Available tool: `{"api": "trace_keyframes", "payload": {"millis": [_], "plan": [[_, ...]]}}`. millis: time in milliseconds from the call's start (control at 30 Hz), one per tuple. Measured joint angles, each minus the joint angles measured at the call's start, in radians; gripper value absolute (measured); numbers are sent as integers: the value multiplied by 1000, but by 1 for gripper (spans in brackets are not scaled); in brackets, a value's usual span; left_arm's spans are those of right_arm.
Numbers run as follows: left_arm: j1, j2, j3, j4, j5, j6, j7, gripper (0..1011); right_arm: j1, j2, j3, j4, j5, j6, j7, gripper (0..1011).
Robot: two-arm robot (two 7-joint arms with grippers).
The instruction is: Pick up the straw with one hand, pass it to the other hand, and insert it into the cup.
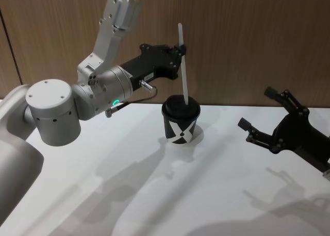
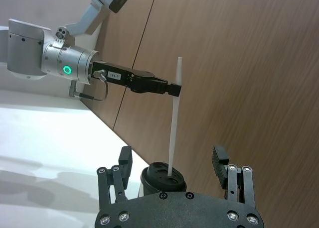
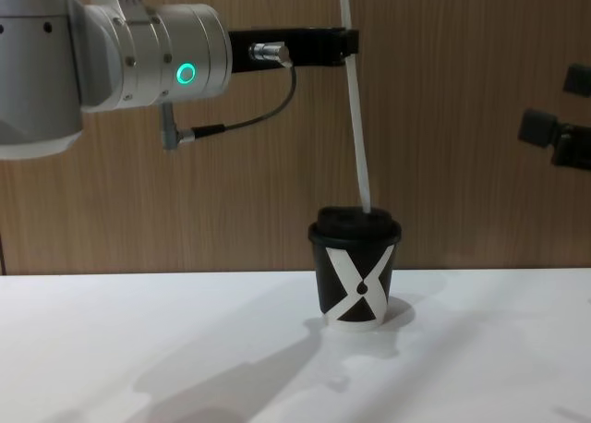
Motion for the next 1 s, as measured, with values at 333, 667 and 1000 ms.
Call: {"api": "trace_keyframes", "payload": {"millis": [333,667,1000], "plan": [[-8,-13,-10,26,-1,4,-11,0,0,0,0,0,0,0,0,1001],[-12,-24,-20,45,-7,7,-32,0,0,0,0,0,0,0,0,1001],[-11,-30,-30,51,-14,7,-52,0,0,0,0,0,0,0,0,1001]]}}
